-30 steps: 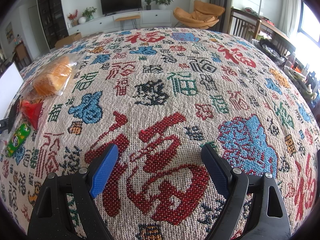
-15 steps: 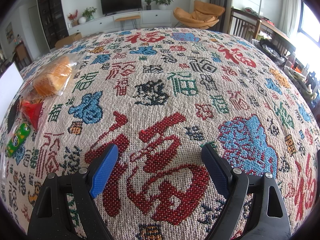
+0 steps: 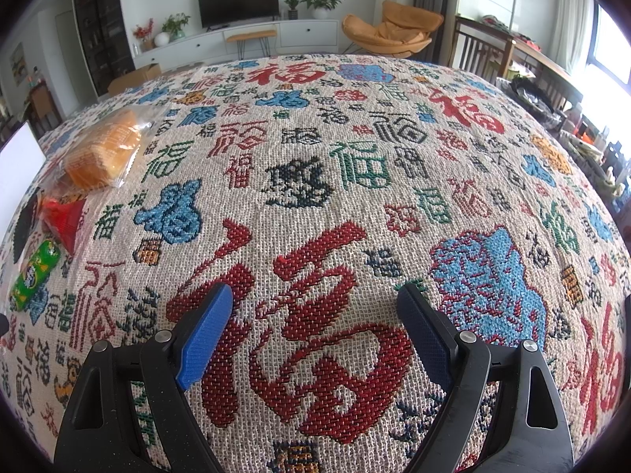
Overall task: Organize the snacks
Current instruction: 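Lower the left tool around the clear plastic tube snack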
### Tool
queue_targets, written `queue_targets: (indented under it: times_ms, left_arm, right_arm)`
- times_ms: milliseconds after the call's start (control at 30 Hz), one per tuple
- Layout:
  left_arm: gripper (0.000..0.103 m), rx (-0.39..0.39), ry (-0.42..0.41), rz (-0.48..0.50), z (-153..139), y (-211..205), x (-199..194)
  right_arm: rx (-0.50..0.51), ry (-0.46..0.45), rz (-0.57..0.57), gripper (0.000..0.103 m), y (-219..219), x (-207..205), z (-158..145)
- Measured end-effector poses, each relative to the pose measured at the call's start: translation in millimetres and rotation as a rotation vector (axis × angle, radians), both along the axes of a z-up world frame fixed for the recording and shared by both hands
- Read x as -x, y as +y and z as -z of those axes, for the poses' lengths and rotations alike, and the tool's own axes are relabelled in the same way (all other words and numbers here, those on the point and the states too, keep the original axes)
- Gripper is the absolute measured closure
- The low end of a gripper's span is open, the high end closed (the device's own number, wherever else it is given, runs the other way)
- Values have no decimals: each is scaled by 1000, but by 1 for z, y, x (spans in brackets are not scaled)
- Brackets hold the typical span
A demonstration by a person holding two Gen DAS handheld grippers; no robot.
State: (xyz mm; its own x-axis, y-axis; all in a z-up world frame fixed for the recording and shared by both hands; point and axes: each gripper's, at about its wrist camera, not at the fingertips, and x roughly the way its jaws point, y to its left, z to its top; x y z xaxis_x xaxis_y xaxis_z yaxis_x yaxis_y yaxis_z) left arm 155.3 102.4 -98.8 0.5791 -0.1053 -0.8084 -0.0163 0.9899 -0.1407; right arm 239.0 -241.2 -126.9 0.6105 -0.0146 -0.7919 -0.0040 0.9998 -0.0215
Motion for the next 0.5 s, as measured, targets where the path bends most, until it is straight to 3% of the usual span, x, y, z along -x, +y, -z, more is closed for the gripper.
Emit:
queue_targets:
  times_ms: [133, 200, 267, 500]
  left_arm:
    - [16, -77, 19, -3, 4, 4, -5]
    - [4, -157, 4, 6, 9, -1, -5]
    - [0, -134, 19, -31, 12, 5, -7]
    - [0, -134, 12, -35, 13, 7, -7]
  right_arm:
    - [0, 0, 0, 15, 0, 0, 0]
    - [0, 0, 0, 15, 0, 0, 0]
    - [0, 0, 0, 15, 0, 0, 0]
    - [-1, 0, 0, 15, 0, 0, 0]
